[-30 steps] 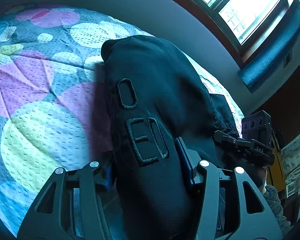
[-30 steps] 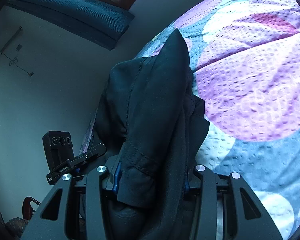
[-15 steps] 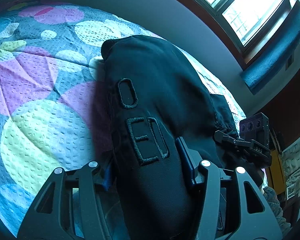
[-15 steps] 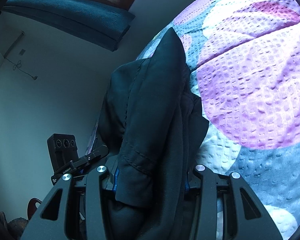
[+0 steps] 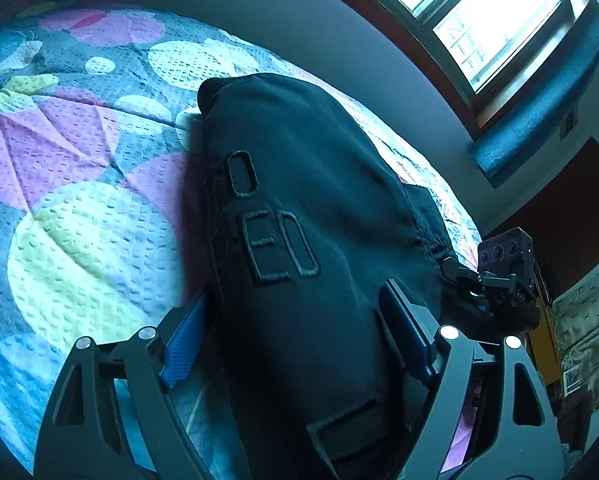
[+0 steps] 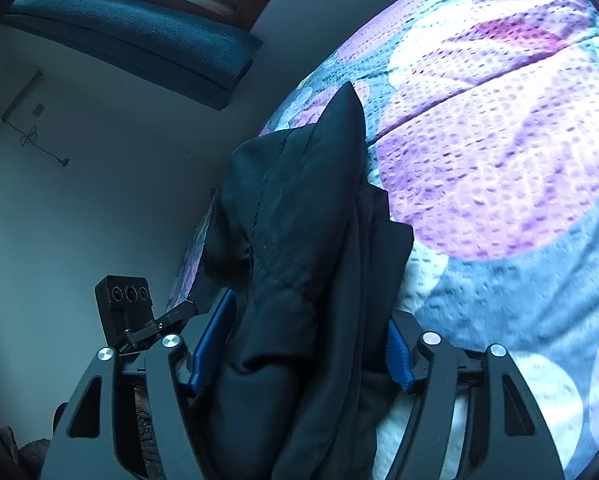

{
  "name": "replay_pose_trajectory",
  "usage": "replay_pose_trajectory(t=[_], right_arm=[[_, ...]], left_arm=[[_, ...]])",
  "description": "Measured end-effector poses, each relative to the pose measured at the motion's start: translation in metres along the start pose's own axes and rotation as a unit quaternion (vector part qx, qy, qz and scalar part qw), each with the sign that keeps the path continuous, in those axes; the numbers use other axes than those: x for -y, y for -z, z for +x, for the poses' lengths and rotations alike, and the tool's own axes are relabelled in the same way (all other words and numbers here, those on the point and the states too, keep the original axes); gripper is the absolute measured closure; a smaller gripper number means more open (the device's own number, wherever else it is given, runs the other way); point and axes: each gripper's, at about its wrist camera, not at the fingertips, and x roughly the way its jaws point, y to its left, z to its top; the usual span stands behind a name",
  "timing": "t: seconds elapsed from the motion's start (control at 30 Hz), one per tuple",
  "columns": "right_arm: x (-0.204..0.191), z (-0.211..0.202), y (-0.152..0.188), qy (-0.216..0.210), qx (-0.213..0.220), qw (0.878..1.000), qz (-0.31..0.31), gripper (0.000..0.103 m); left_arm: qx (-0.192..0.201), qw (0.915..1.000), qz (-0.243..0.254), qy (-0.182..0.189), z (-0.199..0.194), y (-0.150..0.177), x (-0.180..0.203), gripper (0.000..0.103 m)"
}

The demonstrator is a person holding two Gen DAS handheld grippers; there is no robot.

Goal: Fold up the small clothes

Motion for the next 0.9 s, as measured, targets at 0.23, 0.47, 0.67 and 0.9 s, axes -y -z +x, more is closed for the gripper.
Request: replay_pose_trajectory(t=[0.23, 0.47, 0.67, 0.9], right_arm=[[-0.002, -0.032, 0.034, 0.021, 0.007, 1.0, 0.01, 0.026], [-0.009, -0.037, 0.058, 0.01, -0.004, 1.0, 0.013, 0.024], [-0.008, -0.026, 0.064, 0.02, -0.018, 0.999, 0.021, 0.067], [0.004, -0.019, 0.068, -0.001, -0.009, 1.0, 0.026, 0.069]], left_arm=[[-0.023, 0.9997, 0.007, 0.002, -0.009, 0.033, 0.005, 0.013], [-0.026, 0.9996, 0.008, 0.0, -0.011, 0.037, 0.004, 0.025], [-0.018, 0.9992, 0.022, -0.026, -0.017, 0.04, 0.015, 0.033], [-0.019, 0.9989, 0.028, -0.034, -0.014, 0.043, 0.016, 0.032]])
